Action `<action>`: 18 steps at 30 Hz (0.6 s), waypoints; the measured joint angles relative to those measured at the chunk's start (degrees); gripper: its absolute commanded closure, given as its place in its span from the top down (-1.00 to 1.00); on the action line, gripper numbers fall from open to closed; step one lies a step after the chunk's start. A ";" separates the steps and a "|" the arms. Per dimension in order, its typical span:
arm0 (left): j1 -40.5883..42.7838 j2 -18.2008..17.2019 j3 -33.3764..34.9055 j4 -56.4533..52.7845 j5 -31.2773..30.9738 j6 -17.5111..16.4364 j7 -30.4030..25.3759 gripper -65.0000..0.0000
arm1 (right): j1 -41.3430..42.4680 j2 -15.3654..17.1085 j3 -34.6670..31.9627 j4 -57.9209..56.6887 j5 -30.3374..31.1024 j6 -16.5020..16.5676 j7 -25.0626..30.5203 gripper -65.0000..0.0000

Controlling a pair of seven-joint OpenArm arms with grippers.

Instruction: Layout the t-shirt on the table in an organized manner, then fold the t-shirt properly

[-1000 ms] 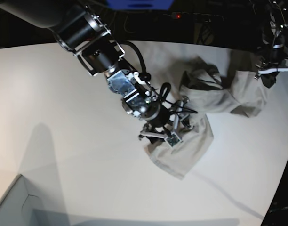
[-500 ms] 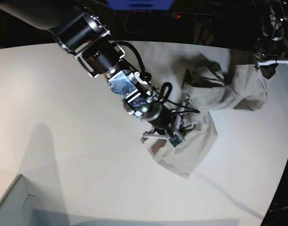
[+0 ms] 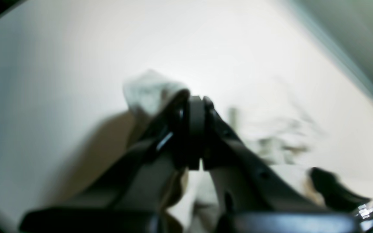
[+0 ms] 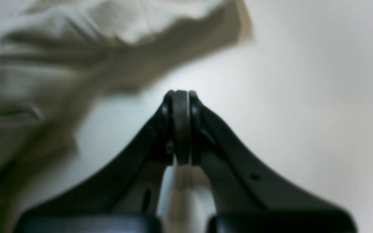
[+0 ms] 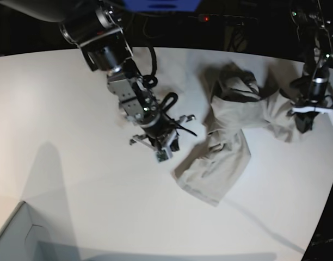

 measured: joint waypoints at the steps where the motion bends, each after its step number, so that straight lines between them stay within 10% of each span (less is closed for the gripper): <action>1: -1.84 -0.35 2.95 -1.33 0.15 0.48 0.13 -1.00 | -1.55 1.05 0.72 1.90 -0.02 0.00 -0.50 -1.00; 18: -24.09 10.27 49.92 -28.63 0.15 0.68 -0.35 -1.00 | -14.01 12.31 22.05 24.90 0.00 0.00 -0.79 -1.00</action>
